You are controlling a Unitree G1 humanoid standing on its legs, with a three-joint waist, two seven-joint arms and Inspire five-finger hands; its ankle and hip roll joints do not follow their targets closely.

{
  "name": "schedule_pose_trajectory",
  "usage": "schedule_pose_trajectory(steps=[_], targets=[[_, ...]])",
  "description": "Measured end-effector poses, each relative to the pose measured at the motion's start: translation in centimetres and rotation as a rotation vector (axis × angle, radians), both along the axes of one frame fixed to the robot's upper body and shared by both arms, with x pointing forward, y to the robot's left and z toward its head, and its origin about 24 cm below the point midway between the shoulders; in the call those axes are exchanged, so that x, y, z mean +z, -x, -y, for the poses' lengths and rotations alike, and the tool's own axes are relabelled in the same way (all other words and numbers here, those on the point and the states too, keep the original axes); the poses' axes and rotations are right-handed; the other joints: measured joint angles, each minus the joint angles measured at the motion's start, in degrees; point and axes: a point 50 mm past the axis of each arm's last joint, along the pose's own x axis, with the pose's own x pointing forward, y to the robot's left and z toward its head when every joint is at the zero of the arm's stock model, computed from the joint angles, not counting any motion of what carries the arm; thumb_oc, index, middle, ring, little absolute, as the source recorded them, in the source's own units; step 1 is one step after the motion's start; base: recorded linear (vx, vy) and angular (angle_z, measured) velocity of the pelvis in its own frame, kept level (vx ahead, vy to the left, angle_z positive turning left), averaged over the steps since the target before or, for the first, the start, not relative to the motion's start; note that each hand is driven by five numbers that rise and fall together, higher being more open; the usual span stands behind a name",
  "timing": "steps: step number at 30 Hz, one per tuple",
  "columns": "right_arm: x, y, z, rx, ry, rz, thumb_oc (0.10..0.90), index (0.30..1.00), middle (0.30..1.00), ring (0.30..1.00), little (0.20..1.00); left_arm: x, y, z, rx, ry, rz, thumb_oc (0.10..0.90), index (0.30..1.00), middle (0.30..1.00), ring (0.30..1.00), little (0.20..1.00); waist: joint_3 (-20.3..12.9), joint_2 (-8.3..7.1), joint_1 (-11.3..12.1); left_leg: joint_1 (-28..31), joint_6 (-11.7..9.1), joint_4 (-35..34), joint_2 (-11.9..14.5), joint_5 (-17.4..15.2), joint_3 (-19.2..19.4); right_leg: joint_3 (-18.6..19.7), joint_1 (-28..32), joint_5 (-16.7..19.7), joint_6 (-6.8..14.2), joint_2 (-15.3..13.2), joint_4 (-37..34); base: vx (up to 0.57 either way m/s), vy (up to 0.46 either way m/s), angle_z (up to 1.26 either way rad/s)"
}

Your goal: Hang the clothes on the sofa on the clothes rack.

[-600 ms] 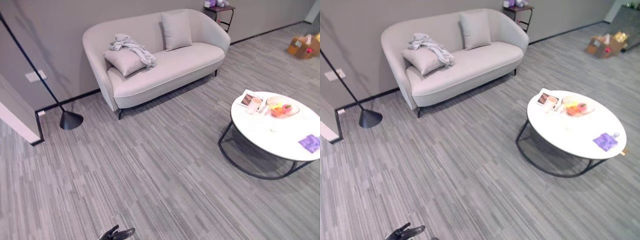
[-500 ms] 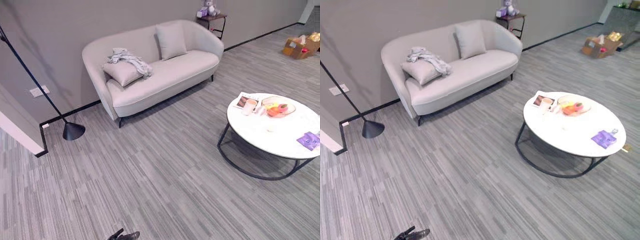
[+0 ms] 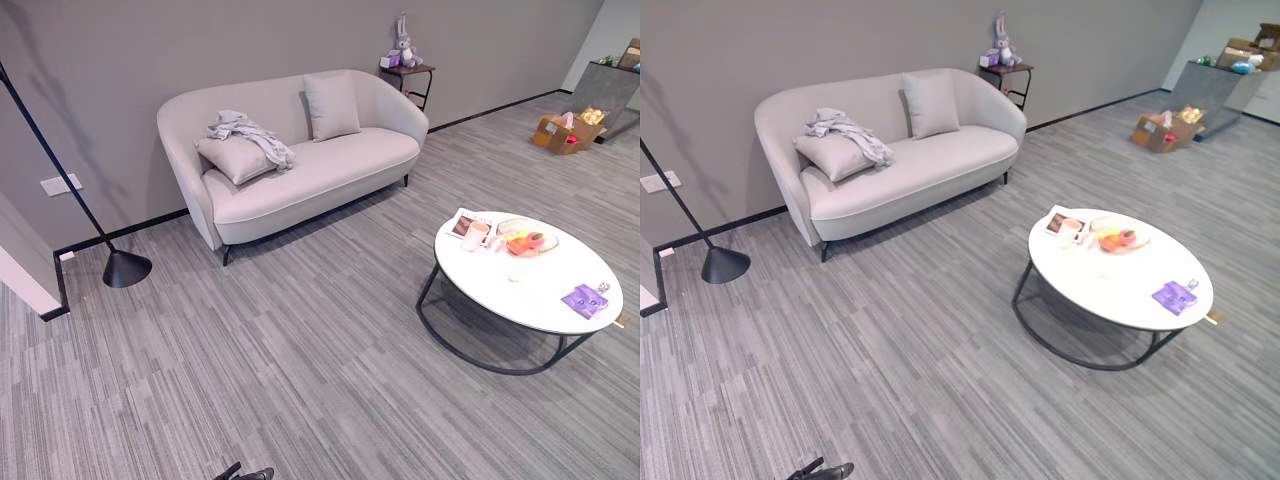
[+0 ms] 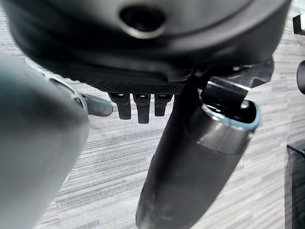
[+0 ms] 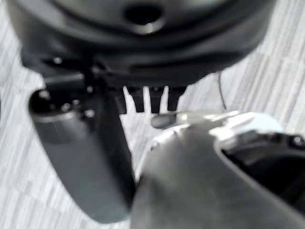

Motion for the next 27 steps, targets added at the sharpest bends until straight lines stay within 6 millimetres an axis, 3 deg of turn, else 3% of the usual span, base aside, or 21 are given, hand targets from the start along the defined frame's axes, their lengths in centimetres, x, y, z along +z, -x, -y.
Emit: schedule_pose_trajectory(steps=[4, 10, 13, 16, 17, 19, 21, 22, 24, 27], targets=[[0.1, -0.8, 0.2, 0.089, 0.001, 0.019, 0.8, 0.9, 0.9, 0.9, 0.9, 0.0, 0.1, 0.1, -0.006, 0.004, -0.003, 0.8, 0.9, 0.9, 0.9, 0.9, -0.07, 0.68, 0.04, 0.05, 0.02, -0.05, -0.19, -0.02, -0.07, -0.09, 0.09, 0.04, 0.05, -0.17, 0.01, 0.01, 0.055, 0.01], [0.2, -2.3, 0.2, 0.23, 0.013, 0.05, 0.8, 0.9, 0.9, 0.9, 0.9, 0.0, 0.0, 0.1, -0.019, -0.001, -0.003, 0.8, 0.9, 0.9, 0.9, 0.9, 0.19, 0.36, -0.2, 0.14, 0.6, -0.28, -1.53, -0.36, -1.29, -1.23, 0.7, 0.03, 0.33, -1.47, 0.19, 0.02, 0.109, 0.1], [0.4, -3.3, 0.3, 0.295, 0.022, 0.076, 0.8, 0.9, 0.9, 0.9, 0.9, 0.0, -0.4, 0.2, -0.048, -0.007, 0.003, 0.8, 0.9, 0.9, 0.9, 0.9, 0.85, 0.4, -0.37, 0.13, 2.01, -0.81, -3.09, -0.78, -2.32, -1.12, -0.68, -0.34, 0.83, -3.36, 3.4, 0.01, 0.154, 0.03], [0.5, -4.5, 0.0, 0.311, 0.027, 0.121, 0.8, 0.9, 0.9, 0.9, 0.9, 0.1, -1.2, 0.5, -0.07, -0.005, 0.018, 0.8, 0.9, 0.9, 0.9, 0.9, 2.54, 0.42, -0.71, 0.34, 3.82, -1.05, -4.3, -1.59, -3.1, -0.75, -3.99, -1.48, 0.48, -6.03, 12.7, 0.04, 0.198, 0.13], [0.8, -5.8, 0.3, 0.32, 0.053, 0.168, 0.8, 0.9, 0.9, 0.9, 0.9, 0.2, -1.5, 0.5, -0.07, -0.008, 0.02, 0.8, 0.9, 0.9, 0.9, 0.9, 4.09, 0.96, -1.18, 1.22, 5.18, -1.05, -4.8, -1.72, -3.2, 1.39, -7.98, -1.51, 0.54, -8.06, 22.5, 0.05, 0.154, 0.13], [1.2, -7.7, 0.4, 0.333, 0.069, 0.233, 0.8, 0.9, 0.9, 0.9, 0.9, 0.2, -1.7, 0.0, -0.072, -0.019, 0.012, 0.8, 0.9, 0.9, 0.9, 0.9, 5.8, 0.15, -2.42, 1.96, 6.63, -1.06, -5.97, -2.03, -4.07, 4.85, -13.61, -0.02, 0.77, -11.17, 34.34, 0.1, 0.114, 0.23], [1.5, -8.6, 0.6, 0.319, 0.07, 0.263, 0.8, 0.9, 0.9, 0.9, 0.9, 0.3, -1.7, -0.5, -0.077, -0.035, 0.007, 0.8, 0.9, 0.9, 0.9, 0.9, 6.12, -0.66, -2.84, 3.11, 7.96, -1.17, -6.89, -2.78, -5.27, 8.52, -17.26, 2.1, 2.28, -12.2, 40.75, 0.16, 0.015, 0.22], [1.6, -9.0, 0.4, 0.297, 0.066, 0.283, 0.8, 0.9, 0.9, 0.9, 0.9, 0.4, -1.6, -0.8, -0.081, -0.045, 0.006, 0.8, 0.9, 0.9, 0.9, 0.9, 6.14, -0.61, -2.66, 3.1, 8.74, -1.17, -6.91, -3.28, -5.35, 9.08, -19.46, 0.51, 3.47, -11.48, 43.01, 0.21, -0.087, 0.01], [1.8, -9.7, 0.2, 0.271, 0.043, 0.33, 0.8, 0.9, 0.9, 0.9, 0.9, 0.3, -1.0, -1.1, -0.102, -0.057, -0.021, 0.8, 0.9, 0.9, 0.9, 0.9, 6.51, -0.01, -3.23, 3.03, 8.82, -1.15, -6.9, -3.55, -5.31, 8.0, -21.69, -2.87, 3.68, -8.34, 37.82, 0.17, -0.099, -0.04], [1.8, -9.8, 0.2, 0.244, 0.035, 0.347, 0.8, 0.9, 0.9, 0.9, 0.9, 0.1, -0.2, -0.8, -0.103, -0.049, -0.037, 0.8, 0.9, 0.9, 0.9, 0.9, 7.18, 1.18, -4.03, 4.23, 8.47, -0.84, -7.62, -3.69, -5.16, 3.92, -20.91, -2.22, 2.33, -5.79, 23.04, 0.26, -0.194, 0.14]])
